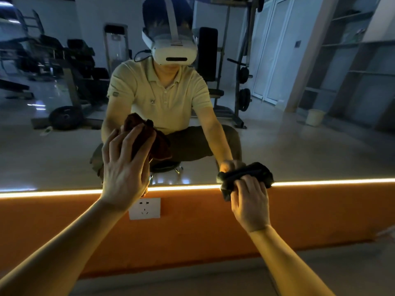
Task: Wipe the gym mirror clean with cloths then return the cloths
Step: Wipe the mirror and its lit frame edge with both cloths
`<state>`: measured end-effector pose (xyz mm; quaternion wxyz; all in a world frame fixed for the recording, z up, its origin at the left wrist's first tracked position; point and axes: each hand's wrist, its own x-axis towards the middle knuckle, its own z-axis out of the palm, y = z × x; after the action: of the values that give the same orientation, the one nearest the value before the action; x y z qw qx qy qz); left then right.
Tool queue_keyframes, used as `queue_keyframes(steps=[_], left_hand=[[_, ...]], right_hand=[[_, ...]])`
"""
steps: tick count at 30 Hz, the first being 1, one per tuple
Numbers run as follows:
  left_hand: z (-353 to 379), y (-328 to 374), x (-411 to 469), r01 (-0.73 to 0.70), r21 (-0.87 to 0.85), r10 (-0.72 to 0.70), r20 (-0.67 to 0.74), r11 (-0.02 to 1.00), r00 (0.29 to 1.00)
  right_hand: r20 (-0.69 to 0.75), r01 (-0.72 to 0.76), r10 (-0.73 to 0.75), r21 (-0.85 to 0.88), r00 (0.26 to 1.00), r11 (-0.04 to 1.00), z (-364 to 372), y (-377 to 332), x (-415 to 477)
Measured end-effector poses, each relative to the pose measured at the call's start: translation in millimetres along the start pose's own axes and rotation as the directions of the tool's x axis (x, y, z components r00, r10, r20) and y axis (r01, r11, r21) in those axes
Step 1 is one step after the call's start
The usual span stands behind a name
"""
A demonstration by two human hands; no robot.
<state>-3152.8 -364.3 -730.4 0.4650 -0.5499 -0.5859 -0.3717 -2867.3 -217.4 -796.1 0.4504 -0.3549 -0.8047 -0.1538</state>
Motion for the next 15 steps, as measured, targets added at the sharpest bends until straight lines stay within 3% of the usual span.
queue_keyframes(steps=[2, 4, 7, 11, 13, 15], left_hand=[[1, 1, 0, -0.005, -0.02, 0.005, -0.015, 1.0, 1.0], [3, 0, 0, 0.0, -0.032, -0.001, -0.032, 0.999, 0.999], [6, 0, -1, 0.001, -0.041, -0.003, -0.031, 0.999, 1.0], [9, -1, -2, 0.008, -0.054, -0.008, -0.016, 0.999, 1.0], [9, -4, -2, -0.009, -0.049, 0.008, -0.016, 0.999, 1.0], [8, -7, -1, -0.03, -0.038, 0.03, -0.014, 0.999, 0.999]], right_hand=[[-0.001, -0.121, 0.121, -0.003, 0.993, 0.993, 3, -9, -5], [-0.005, -0.143, 0.143, 0.045, 0.99, 0.989, 6, -28, -3], [-0.025, 0.015, -0.012, 0.132, 1.0, 0.991, 9, -63, 0], [0.109, 0.142, -0.17, 0.224, 0.979, 0.964, 9, -77, 1], [0.075, 0.015, -0.029, 0.178, 0.997, 0.984, 1, -47, 4], [-0.028, -0.198, 0.203, 0.139, 0.979, 0.97, -10, -13, 5]])
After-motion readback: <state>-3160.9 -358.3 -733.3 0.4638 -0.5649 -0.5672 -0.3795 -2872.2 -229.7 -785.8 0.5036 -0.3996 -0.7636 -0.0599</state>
